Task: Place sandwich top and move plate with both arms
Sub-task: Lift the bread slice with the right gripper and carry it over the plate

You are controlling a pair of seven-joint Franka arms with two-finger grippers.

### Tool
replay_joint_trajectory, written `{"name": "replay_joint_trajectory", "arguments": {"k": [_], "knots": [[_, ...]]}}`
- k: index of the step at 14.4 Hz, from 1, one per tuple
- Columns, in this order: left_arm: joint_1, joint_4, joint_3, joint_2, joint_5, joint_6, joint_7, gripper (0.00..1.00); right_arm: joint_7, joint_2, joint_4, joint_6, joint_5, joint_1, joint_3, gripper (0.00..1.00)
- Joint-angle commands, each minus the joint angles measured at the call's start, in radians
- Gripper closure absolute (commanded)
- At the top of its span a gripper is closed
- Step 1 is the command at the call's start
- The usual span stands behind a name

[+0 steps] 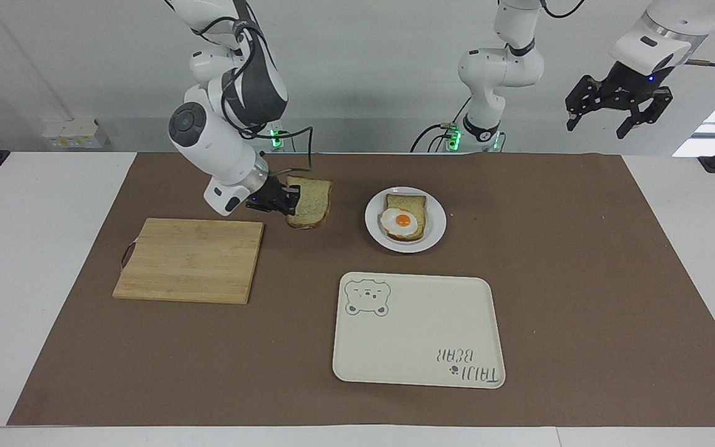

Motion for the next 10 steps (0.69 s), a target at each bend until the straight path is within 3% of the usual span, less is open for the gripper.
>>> {"name": "replay_joint_trajectory", "arguments": {"k": [1, 5, 10], "knots": [[-0.008, -0.037, 0.006, -0.03, -0.009, 0.008, 0.0, 0.0, 0.054, 0.04, 0.001, 0.061, 0.056, 0.082, 0.0, 1.0], [-0.008, -0.037, 0.006, -0.03, -0.009, 0.011, 0.0, 0.0, 0.075, 0.084, -0.008, 0.129, 0.157, 0.153, 0.002, 1.0], [-0.008, -0.037, 0.006, -0.03, -0.009, 0.01, 0.0, 0.0, 0.092, 0.143, -0.009, 0.256, 0.164, 0.27, 0.002, 1.0]]}}
